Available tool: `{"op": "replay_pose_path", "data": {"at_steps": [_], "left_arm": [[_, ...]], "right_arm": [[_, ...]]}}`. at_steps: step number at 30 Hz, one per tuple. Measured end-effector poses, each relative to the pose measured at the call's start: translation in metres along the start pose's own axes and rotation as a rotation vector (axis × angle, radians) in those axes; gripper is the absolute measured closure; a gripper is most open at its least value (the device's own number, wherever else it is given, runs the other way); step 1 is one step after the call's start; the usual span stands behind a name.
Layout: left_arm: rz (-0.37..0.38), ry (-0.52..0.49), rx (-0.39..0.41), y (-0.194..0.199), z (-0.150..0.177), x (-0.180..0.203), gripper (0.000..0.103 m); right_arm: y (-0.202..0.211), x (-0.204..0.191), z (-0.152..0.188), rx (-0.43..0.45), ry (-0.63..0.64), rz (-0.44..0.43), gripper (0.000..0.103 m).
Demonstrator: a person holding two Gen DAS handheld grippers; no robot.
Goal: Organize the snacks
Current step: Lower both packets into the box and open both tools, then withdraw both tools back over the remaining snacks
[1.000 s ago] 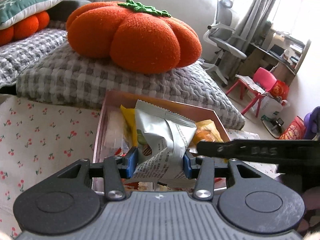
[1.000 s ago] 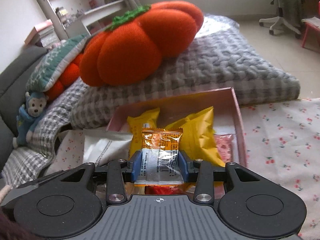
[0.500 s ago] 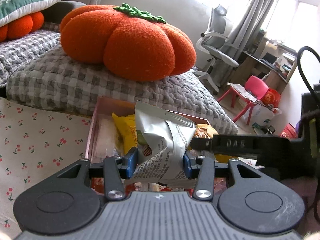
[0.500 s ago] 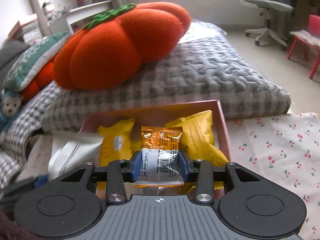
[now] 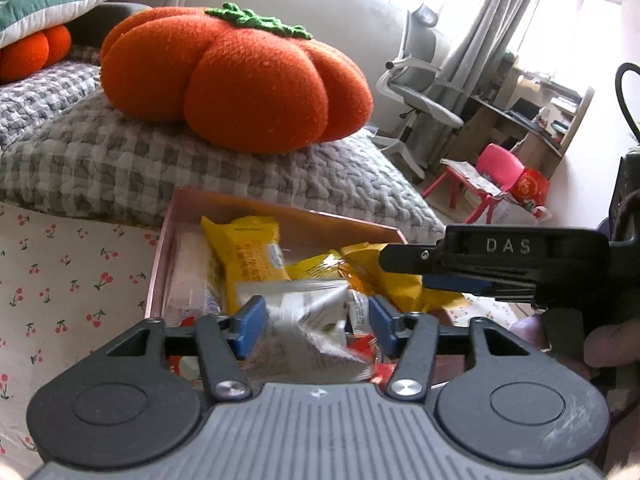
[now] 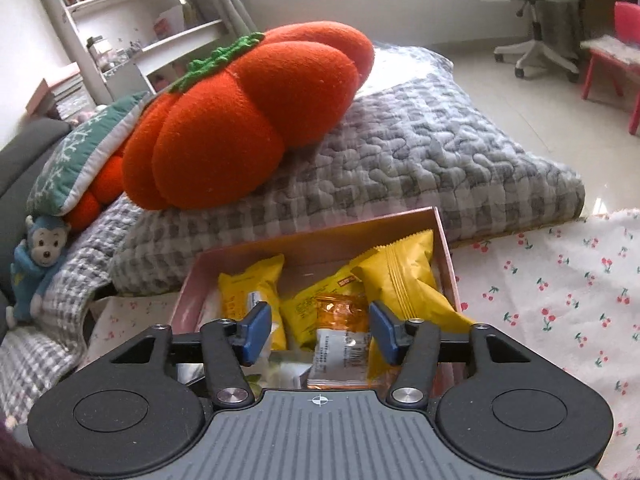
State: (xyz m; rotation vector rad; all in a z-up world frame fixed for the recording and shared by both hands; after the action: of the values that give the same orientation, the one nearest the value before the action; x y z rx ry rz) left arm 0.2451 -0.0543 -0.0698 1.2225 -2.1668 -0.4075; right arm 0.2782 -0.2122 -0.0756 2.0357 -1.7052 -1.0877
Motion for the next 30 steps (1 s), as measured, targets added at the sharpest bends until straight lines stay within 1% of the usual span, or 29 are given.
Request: {"op": "replay_pose_path", "data": {"at_steps": [1, 3, 5, 8, 10, 12, 15, 17, 19, 22, 26, 30], "left_arm": [[0.001, 0.0, 0.005, 0.001, -0.001, 0.001, 0.044], [0.005, -0.004, 0.007, 0.002, -0.002, 0.004, 0.037], [0.006, -0.012, 0.003, 0.005, -0.001, 0.009, 0.033], [-0.008, -0.029, -0.003, 0.008, 0.001, 0.014, 0.027], [-0.014, -0.047, -0.006, 0.012, 0.002, 0.019, 0.021], [-0.026, -0.066, -0.007, 0.015, 0.002, 0.024, 0.012], [-0.046, -0.092, -0.009, 0.022, 0.003, 0.029, 0.007], [-0.061, -0.11, -0.014, 0.027, 0.004, 0.031, 0.004], [-0.075, -0.128, -0.021, 0.032, 0.007, 0.032, 0.003], [-0.098, -0.145, -0.037, 0.04, 0.014, 0.033, 0.002], [-0.119, -0.141, -0.068, 0.048, 0.025, 0.03, 0.001], [-0.158, -0.151, -0.097, 0.057, 0.037, 0.026, 0.001]], "right_arm": [[0.002, 0.0, 0.0, 0.003, 0.012, 0.008, 0.039], [0.009, -0.001, 0.001, 0.012, 0.041, 0.02, 0.038], [0.014, 0.0, 0.003, 0.009, 0.061, 0.025, 0.037], [0.025, 0.004, 0.008, 0.01, 0.072, 0.026, 0.032], [0.034, 0.008, 0.011, 0.012, 0.082, 0.026, 0.03], [0.043, 0.014, 0.014, 0.012, 0.089, 0.033, 0.028], [0.055, 0.022, 0.019, 0.017, 0.087, 0.038, 0.022], [0.064, 0.027, 0.023, 0.019, 0.084, 0.038, 0.021], [0.073, 0.03, 0.028, 0.021, 0.081, 0.032, 0.016], [0.085, 0.033, 0.039, 0.021, 0.084, 0.022, 0.013], [0.097, 0.033, 0.057, 0.009, 0.099, 0.011, 0.011], [0.105, 0.029, 0.072, -0.003, 0.129, 0.008, 0.01]]}}
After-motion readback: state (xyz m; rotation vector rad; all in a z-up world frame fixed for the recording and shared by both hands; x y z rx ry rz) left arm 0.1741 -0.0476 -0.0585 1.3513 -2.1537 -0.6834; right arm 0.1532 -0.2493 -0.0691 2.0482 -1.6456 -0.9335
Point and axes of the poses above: each gripper's, at about its wrist camera, not at the fingertips, and y roughly against the way its jaws point, x to its right, z to its underside, the point moved 9 cm from there along -y, roughly the way its jaws point, and after that the axes turned 2 degrees about z, right-handed, at the moved point
